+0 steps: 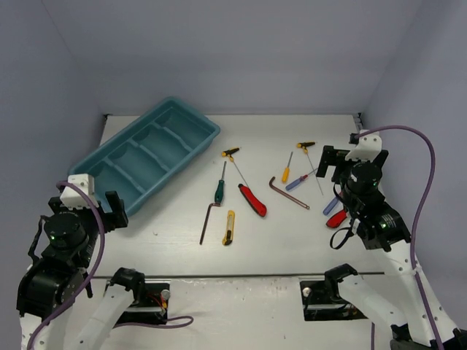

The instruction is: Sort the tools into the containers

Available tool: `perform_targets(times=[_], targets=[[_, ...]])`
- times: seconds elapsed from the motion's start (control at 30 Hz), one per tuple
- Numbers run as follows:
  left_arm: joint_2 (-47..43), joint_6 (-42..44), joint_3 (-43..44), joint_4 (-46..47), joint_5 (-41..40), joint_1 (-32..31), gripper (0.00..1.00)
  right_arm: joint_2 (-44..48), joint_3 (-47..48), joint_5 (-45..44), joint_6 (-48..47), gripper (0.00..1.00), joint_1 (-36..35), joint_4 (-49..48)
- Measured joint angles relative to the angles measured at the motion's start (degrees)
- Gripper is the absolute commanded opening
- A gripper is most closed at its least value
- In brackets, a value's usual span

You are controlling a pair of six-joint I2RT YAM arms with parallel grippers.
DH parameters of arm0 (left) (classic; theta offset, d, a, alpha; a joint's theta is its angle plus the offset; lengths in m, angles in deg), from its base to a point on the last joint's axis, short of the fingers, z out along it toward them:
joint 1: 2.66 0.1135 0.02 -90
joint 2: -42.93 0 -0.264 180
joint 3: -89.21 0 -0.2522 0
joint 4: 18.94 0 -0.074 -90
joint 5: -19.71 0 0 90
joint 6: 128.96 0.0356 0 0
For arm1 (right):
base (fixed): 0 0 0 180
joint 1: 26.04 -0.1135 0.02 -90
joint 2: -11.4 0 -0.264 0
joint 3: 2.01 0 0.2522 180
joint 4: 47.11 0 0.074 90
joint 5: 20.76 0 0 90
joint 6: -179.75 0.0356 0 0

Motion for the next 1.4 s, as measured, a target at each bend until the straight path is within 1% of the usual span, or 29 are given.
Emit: perform_targets(times=[0.07, 0.17, 0.3, 0.37, 0.43, 0.53, 0.63, 0.7, 0.83, 0.9, 1.1, 1.23, 1.4], targets=[[0.8, -0.1, 0.1, -0.3, 1.6, 0.0, 0.84, -1.0, 0.4, 0.0, 0.0, 1.0, 0.0, 0.0], [5.0, -0.7, 1.4, -1.4, 5.4, 0.0, 0.84, -2.2, 1.3, 1.2, 0.2, 1.0, 0.0, -0.1], [15.6, -2.8, 5.6, -1.4, 11.6, -0.2, 0.84, -3.6, 1.5, 3.4, 1.1, 1.0, 0.0, -0.2], [21.3, -4.7, 7.9, -1.0, 13.5, -1.5, 0.84, -4.0, 1.5, 4.6, 1.1, 1.0, 0.0, -0.2], [26.7, -6.8, 9.8, -0.4, 13.4, -4.5, 0.84, -4.1, 1.3, 5.1, 1.2, 1.0, 0.0, -0.2], [35.3, -9.4, 12.9, 1.0, 11.5, -11.4, 0.84, -4.1, 0.8, 5.3, 1.7, 1.0, 0.0, -0.1], [43.8, -11.9, 15.5, 2.0, 10.7, -17.2, 0.78, -4.2, 0.3, 5.7, 2.2, 1.0, 0.0, -0.2], [48.7, -13.6, 16.3, 3.0, 10.6, -19.1, 0.72, -4.2, -0.1, 5.8, 2.7, 1.0, 0.0, -0.2], [57.8, -16.7, 16.5, 3.9, 11.3, -20.8, 0.59, -4.2, -1.2, 6.0, 3.6, 0.99, 0.0, -0.2], [62.0, -18.1, 16.2, 4.4, 12.0, -21.2, 0.55, -4.1, -1.9, 6.0, 4.0, 0.99, 0.0, -0.2], [70.2, -21.0, 10.9, 7.2, 13.8, -23.5, 0.52, -3.3, -3.1, 6.0, 5.2, 0.98, 0.0, 0.0], [73.5, -22.5, 7.6, 9.2, 14.8, -24.9, 0.49, -1.9, -3.8, 6.0, 6.1, 0.98, 0.0, 0.3], [76.9, -23.6, 5.8, 11.8, 15.7, -25.2, 0.46, -0.6, -4.1, 6.0, 7.2, 0.97, 0.0, 0.4]])
